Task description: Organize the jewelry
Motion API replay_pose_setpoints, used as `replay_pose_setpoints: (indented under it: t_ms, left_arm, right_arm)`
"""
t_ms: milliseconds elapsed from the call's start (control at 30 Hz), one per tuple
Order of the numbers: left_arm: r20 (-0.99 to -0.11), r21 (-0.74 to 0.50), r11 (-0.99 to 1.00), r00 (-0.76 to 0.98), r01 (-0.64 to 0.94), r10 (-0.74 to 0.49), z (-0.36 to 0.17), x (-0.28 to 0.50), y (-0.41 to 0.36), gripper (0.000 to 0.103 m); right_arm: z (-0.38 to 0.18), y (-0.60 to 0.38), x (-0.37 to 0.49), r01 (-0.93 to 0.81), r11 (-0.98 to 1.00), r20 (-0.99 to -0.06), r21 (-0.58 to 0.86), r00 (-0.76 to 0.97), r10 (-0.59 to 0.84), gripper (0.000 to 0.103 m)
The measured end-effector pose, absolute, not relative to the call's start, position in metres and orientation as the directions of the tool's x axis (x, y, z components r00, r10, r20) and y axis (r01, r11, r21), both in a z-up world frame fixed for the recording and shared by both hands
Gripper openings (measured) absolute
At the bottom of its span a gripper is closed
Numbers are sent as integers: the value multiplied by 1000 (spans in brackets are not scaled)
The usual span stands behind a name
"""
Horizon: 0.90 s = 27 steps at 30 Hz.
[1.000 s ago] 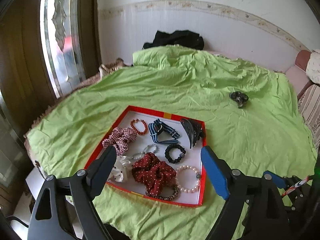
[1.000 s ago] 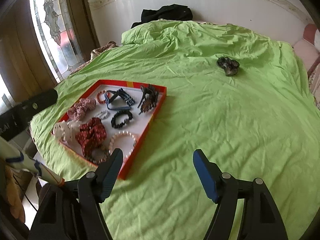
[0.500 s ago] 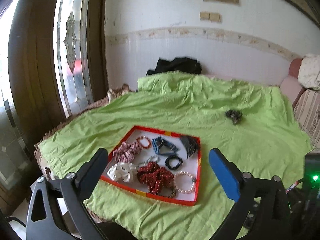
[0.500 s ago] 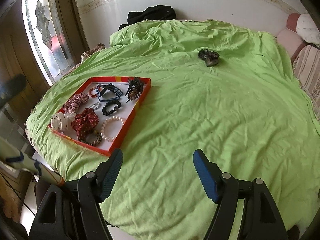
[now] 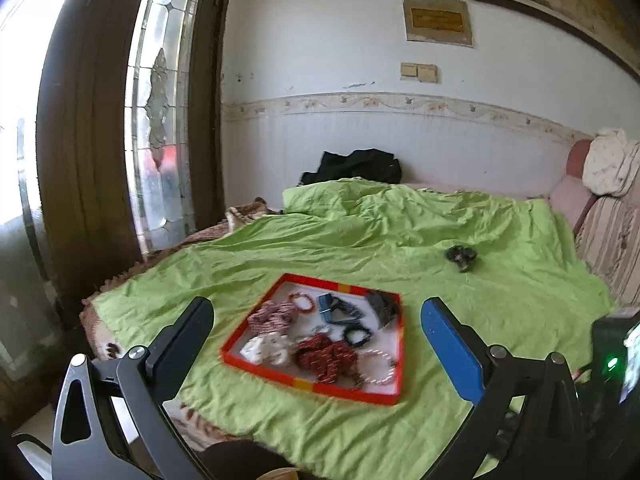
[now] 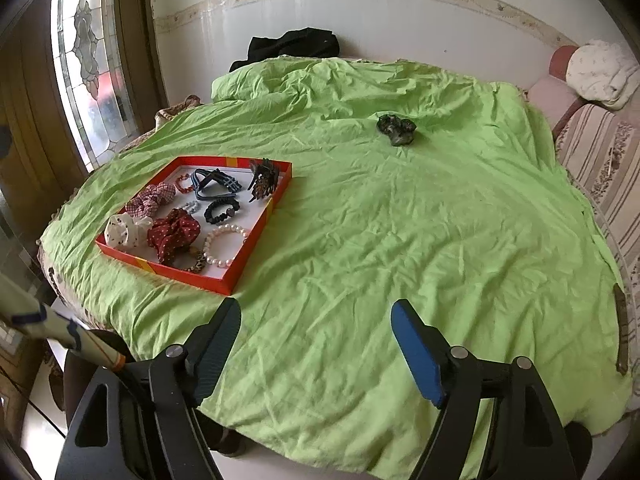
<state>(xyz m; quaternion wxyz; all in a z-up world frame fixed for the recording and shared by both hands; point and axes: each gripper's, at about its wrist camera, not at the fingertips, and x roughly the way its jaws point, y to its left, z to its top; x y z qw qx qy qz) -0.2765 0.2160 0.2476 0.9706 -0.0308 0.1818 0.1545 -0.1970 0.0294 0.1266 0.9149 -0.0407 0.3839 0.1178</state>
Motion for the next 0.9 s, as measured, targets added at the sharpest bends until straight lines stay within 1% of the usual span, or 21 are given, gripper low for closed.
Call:
replay_pose_setpoints:
  t_ms: [167, 233, 333, 433, 533, 667, 733, 900]
  left_arm:
    - [-344, 53, 926, 864, -373, 368, 233, -294, 220, 103]
    - [-367, 26, 921, 853, -389, 370, 226, -300, 227, 103]
    - [-424, -8, 910, 826, -415, 373, 215, -303, 237, 103]
    - [-500, 2, 904, 783, -427, 370, 204, -299, 244, 103]
    - [-545, 5, 903, 756, -430, 363, 196, -296, 247, 103]
    - [-583, 22, 903, 728, -430, 361, 187, -293, 246, 103]
    - [-591, 33, 906, 722, -423, 359, 185, -291, 245, 103]
    - [-608, 60, 913, 711, -403, 354, 178, -287, 240, 103]
  right_arm:
    - [123, 42, -210, -260, 966, -720, 12, 667, 189, 84]
    - [119, 46, -214, -265, 964, -729, 16, 657, 192, 84]
    - [113, 53, -221, -265, 964, -739, 0, 650, 178, 84]
    - [110, 55, -225, -256, 966, -735, -27, 660, 154, 85]
    - [111, 56, -232, -245, 968, -717, -51, 684, 135, 89]
    - [117, 52, -239, -205, 975, -674, -89, 733, 93, 95]
    - [119, 49, -241, -193, 977, -661, -88, 745, 88, 95]
    - [117, 44, -239, -185, 980, -673, -67, 734, 92, 95]
